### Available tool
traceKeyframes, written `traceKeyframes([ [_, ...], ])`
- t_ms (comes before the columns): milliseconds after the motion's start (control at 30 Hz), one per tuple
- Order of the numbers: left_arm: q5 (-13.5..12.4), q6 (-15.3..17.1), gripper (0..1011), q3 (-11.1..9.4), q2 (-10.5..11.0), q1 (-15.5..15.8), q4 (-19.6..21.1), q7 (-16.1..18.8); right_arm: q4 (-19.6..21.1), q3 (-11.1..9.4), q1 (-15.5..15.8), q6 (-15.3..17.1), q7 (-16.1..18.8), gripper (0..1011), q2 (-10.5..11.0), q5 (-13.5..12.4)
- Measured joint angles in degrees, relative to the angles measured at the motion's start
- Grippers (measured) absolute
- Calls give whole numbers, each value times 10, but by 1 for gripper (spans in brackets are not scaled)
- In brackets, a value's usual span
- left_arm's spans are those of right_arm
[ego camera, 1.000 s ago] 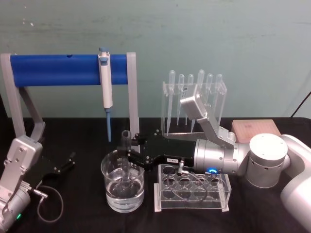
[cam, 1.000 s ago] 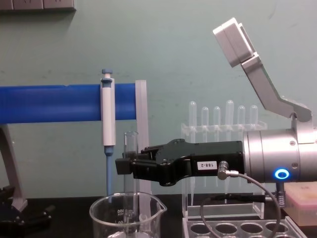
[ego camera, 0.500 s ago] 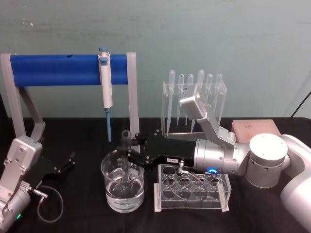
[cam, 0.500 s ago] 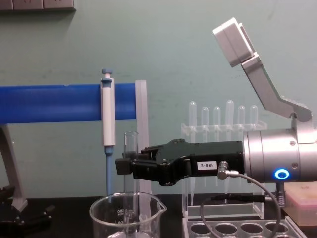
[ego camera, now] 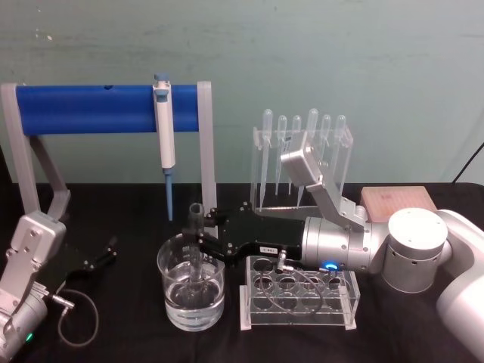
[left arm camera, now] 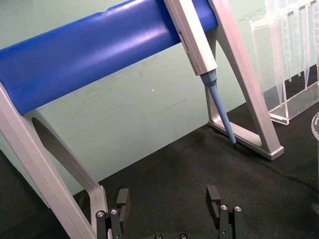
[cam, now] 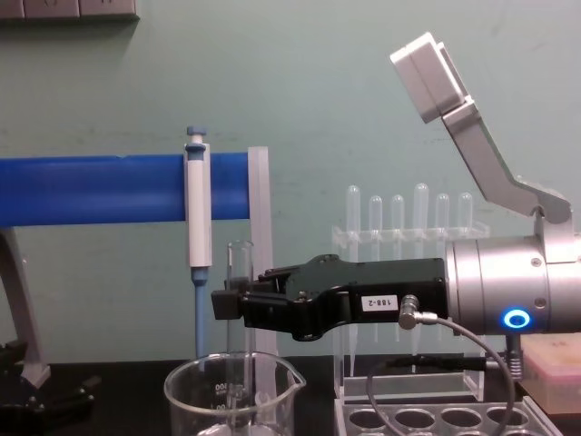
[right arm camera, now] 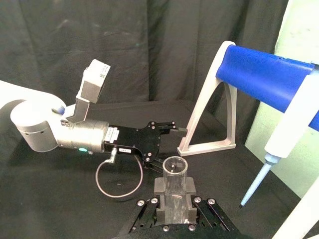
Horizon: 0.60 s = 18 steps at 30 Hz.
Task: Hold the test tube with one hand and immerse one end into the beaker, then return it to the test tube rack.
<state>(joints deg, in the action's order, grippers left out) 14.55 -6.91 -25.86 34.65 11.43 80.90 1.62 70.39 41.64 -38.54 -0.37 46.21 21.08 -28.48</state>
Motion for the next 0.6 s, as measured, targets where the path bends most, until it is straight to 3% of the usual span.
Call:
traceKeyframes([
  [600,0,0,1000,0,0,0,0,0,0,0,0,0,0,224,0,0],
])
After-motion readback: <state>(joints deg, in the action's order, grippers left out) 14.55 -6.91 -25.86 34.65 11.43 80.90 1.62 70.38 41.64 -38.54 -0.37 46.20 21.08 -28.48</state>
